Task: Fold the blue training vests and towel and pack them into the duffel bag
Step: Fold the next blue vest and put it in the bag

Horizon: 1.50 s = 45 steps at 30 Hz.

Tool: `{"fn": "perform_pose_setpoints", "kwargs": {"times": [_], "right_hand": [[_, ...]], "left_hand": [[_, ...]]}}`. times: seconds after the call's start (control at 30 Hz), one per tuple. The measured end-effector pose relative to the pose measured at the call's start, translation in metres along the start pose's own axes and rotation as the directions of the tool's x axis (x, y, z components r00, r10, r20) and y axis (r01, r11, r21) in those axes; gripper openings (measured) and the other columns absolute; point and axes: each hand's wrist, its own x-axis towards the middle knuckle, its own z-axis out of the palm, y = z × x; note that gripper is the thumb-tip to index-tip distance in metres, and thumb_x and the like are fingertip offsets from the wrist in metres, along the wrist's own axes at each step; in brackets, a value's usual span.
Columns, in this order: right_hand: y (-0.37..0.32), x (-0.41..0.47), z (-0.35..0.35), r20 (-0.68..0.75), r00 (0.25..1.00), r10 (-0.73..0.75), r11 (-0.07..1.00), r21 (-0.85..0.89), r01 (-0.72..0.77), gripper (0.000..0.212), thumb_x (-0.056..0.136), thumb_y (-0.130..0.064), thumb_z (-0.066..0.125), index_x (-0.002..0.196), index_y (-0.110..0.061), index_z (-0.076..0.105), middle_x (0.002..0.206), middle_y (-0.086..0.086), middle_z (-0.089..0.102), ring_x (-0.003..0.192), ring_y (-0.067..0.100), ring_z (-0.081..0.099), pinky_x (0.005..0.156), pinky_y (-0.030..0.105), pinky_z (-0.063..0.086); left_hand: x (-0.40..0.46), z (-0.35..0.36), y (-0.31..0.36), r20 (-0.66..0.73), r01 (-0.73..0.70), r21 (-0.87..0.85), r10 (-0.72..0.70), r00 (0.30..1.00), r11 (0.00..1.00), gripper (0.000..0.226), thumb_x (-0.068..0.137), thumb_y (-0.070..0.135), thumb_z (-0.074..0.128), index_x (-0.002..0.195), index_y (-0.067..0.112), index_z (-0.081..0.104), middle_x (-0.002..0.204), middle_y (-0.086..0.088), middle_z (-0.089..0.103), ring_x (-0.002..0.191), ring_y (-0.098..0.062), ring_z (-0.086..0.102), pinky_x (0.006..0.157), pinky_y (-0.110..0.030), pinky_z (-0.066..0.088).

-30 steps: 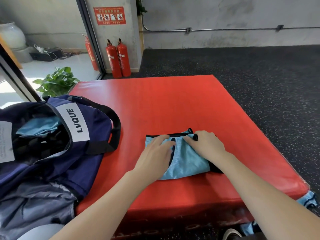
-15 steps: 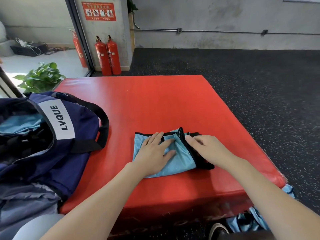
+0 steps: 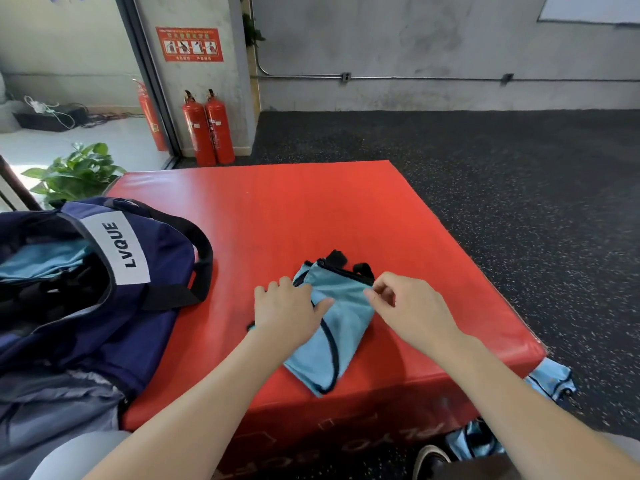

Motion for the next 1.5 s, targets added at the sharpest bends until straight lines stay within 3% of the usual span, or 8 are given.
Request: {"fn": "perform_pose_setpoints", "kwargs": {"times": [0.1,0.23,0.4,0.57,0.67,0.83,1.3,1.5], "right_hand": [[-0.005,0.000,0.012,0.118,0.992,-0.033,0.998,-0.041,0.038,0.021,0.094,-0.053,0.055,0.103,-0.035,0.060,0.091,-0.016,0.063,0.088,0.010,0.059,0.073,0.032,0.045],[-0.001,0.001,0.023,0.339,0.936,-0.098,0.989,-0.073,0.130,0.053,0.096,-0.058,0.052,0.139,-0.028,0.053,0.138,-0.010,0.049,0.122,0.017,0.045,0.102,0.036,0.042],[-0.002,0.000,0.027,0.360,0.925,-0.122,0.975,-0.133,0.180,0.063,0.096,-0.064,0.046,0.148,-0.029,0.042,0.153,-0.011,0.035,0.139,0.020,0.033,0.111,0.041,0.034],[0.004,-0.011,0.025,0.320,0.922,-0.219,0.965,-0.070,0.254,0.054,0.098,-0.059,0.049,0.143,-0.030,0.047,0.150,-0.014,0.039,0.141,0.011,0.029,0.112,0.036,0.033],[0.005,-0.023,0.023,0.270,0.915,-0.301,0.952,0.033,0.304,0.043,0.098,-0.054,0.054,0.133,-0.030,0.058,0.139,-0.018,0.045,0.134,0.004,0.033,0.112,0.025,0.032],[0.005,-0.051,0.023,0.294,0.890,-0.350,0.937,0.123,0.328,0.043,0.091,-0.064,0.058,0.122,-0.035,0.060,0.132,-0.027,0.042,0.129,-0.007,0.029,0.105,0.017,0.033],[0.019,-0.086,0.033,0.216,0.910,-0.355,0.926,0.215,0.310,0.036,0.090,-0.047,0.070,0.123,-0.032,0.066,0.130,-0.026,0.048,0.130,-0.008,0.036,0.108,0.012,0.031],[0.027,-0.081,0.029,0.217,0.921,-0.322,0.927,0.268,0.261,0.031,0.083,-0.038,0.080,0.112,-0.032,0.071,0.126,-0.029,0.054,0.125,-0.008,0.046,0.108,0.017,0.035]], "left_hand": [[-0.011,-0.008,-0.005,0.028,0.015,-0.138,-0.011,1.000,0.990,0.053,0.096,0.070,0.036,0.102,0.027,0.066,0.099,0.001,0.065,0.086,-0.025,0.061,0.071,-0.035,0.037],[-0.022,0.005,-0.018,-0.100,-0.086,-0.158,0.071,0.992,0.984,0.038,0.098,0.053,0.047,0.118,0.027,0.066,0.101,0.000,0.053,0.088,-0.024,0.055,0.072,-0.034,0.036],[-0.026,0.027,-0.038,-0.226,-0.150,-0.114,0.121,0.967,0.982,0.037,0.095,0.046,0.052,0.125,0.030,0.067,0.110,-0.008,0.059,0.088,-0.030,0.057,0.067,-0.040,0.046],[-0.040,0.025,-0.048,-0.216,-0.272,-0.166,0.234,0.948,0.948,0.047,0.099,0.048,0.034,0.137,0.031,0.057,0.144,-0.011,0.050,0.122,-0.033,0.052,0.088,-0.049,0.048],[-0.057,0.016,-0.053,-0.198,-0.375,-0.389,0.321,0.926,0.842,0.036,0.102,0.039,0.049,0.135,0.030,0.061,0.142,0.004,0.050,0.130,-0.013,0.043,0.104,-0.030,0.040],[-0.092,0.014,-0.056,-0.160,-0.388,-0.534,0.361,0.919,0.751,0.038,0.095,0.053,0.058,0.127,0.034,0.067,0.123,0.022,0.046,0.115,0.006,0.042,0.091,-0.001,0.030],[-0.104,0.024,-0.066,-0.439,-0.490,-0.364,0.318,0.840,0.792,0.012,0.093,0.024,0.070,0.101,0.022,0.078,0.112,0.009,0.065,0.104,-0.006,0.058,0.081,-0.018,0.050],[-0.105,0.031,-0.068,-0.282,-0.388,-0.527,0.276,0.919,0.756,0.016,0.094,0.029,0.068,0.108,0.027,0.077,0.115,0.022,0.065,0.111,0.005,0.054,0.098,-0.021,0.047]]}}
